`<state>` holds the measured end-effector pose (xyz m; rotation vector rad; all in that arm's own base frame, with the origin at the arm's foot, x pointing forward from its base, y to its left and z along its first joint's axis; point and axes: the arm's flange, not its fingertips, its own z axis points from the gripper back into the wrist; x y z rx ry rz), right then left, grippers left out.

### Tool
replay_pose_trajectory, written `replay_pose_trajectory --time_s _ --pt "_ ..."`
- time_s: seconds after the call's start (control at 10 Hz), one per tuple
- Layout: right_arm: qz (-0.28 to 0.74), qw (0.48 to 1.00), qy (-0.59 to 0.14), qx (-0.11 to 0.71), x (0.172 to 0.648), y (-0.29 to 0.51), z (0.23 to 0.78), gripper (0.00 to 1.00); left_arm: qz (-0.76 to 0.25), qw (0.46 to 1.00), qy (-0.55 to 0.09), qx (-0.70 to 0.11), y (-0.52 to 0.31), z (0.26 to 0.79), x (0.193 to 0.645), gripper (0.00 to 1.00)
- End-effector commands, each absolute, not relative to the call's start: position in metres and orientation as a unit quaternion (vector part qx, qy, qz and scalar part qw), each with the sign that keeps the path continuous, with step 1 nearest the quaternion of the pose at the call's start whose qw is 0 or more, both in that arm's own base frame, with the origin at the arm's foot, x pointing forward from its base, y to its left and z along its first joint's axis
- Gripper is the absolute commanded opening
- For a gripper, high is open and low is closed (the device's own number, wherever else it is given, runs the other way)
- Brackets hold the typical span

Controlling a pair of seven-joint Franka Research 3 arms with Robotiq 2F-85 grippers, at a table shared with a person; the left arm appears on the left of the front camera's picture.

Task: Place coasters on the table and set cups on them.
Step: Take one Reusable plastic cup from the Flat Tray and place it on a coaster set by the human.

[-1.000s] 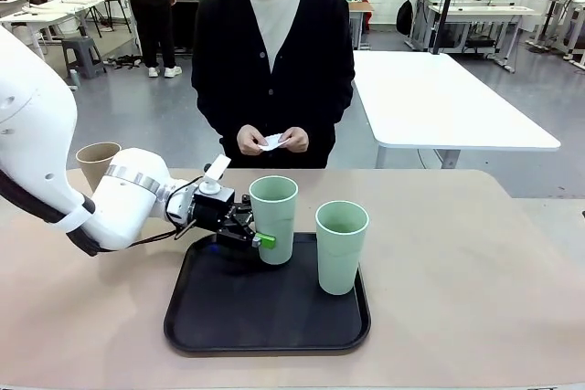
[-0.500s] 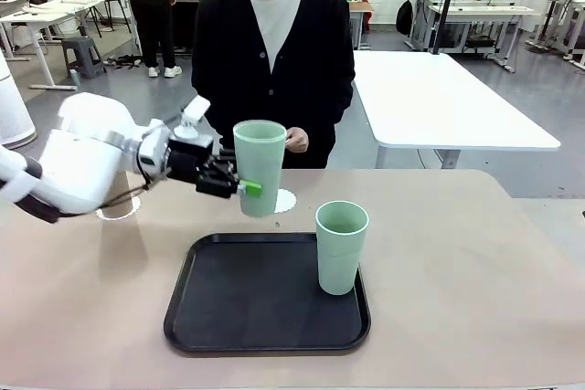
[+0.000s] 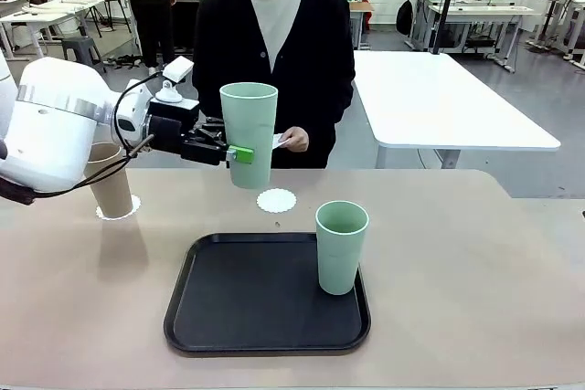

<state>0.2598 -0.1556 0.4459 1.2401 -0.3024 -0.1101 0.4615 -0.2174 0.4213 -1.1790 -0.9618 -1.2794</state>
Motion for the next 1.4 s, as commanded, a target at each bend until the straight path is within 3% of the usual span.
replay_pose_trajectory --time_s 0.0,0.4,0.5,0.7,1.3 --pt "-0.046 0.793 -0.151 0.588 0.262 -0.156 0.447 1.00 -0.541 0.548 -0.406 -0.492 -0.218 0.421 0.465 0.75" --pt "-0.046 0.793 -0.151 0.588 0.262 -0.156 0.447 1.00 -0.541 0.548 -0.406 -0.492 -0.218 0.421 0.465 0.75" --pt "-0.046 0.793 -0.151 0.588 0.262 -0.156 0.447 1.00 -0.538 0.547 -0.405 -0.497 -0.216 0.420 0.462 0.84" --pt "-0.046 0.793 -0.151 0.588 0.262 -0.156 0.447 1.00 -0.547 0.565 -0.414 -0.459 -0.238 0.399 0.517 0.84" --pt "-0.046 0.793 -0.151 0.588 0.262 -0.156 0.447 1.00 -0.546 0.562 -0.443 -0.436 -0.261 0.398 0.609 0.84"
